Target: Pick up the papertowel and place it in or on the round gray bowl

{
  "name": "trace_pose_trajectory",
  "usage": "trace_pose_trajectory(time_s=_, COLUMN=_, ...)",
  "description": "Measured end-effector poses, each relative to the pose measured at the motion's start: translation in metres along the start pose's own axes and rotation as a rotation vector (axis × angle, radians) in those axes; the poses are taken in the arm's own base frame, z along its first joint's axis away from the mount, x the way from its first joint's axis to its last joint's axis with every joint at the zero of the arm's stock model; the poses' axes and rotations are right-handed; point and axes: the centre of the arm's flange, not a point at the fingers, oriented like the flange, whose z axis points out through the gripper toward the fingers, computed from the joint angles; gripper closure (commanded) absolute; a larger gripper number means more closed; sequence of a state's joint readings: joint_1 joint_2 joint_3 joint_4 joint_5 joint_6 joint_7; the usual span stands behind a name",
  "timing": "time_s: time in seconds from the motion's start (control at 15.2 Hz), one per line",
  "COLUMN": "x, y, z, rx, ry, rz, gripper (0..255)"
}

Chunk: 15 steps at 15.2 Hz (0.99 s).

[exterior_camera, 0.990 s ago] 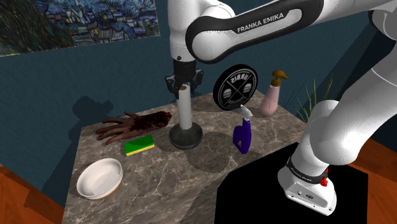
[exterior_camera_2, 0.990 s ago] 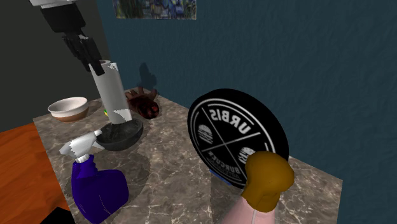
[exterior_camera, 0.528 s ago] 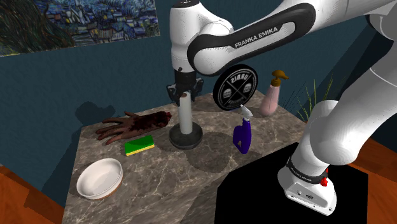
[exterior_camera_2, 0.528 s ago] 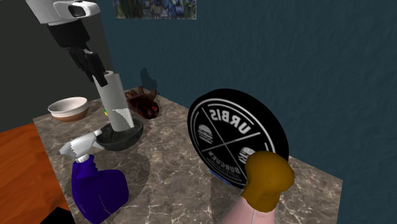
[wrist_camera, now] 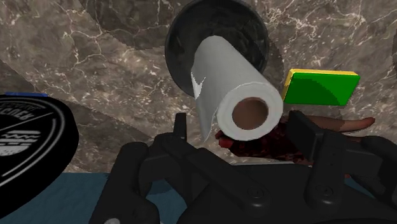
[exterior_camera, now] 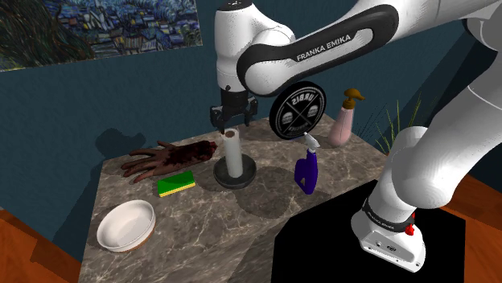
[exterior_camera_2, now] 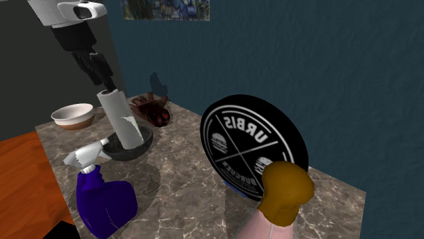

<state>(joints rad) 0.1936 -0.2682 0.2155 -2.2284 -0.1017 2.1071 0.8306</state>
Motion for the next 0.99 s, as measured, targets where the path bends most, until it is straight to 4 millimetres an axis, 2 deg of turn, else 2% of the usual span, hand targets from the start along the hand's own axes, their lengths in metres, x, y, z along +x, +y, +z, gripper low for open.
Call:
trace_pose_trajectory(time_s=0.33, x=0.0, y=0.0, z=-0.005, rx=0.0, ry=0.0, rz=0.0, gripper=0)
trace_pose_trajectory(time_s=0.59, x=0.001, y=-0.002, z=-0.045, rx=0.001, ry=0.001, rz=0.0, gripper=0)
trace_pose_trajectory(time_s=0.99, x=0.0, y=0.0, z=-0.05, rx=0.0, ry=0.0, rz=0.0, gripper=0)
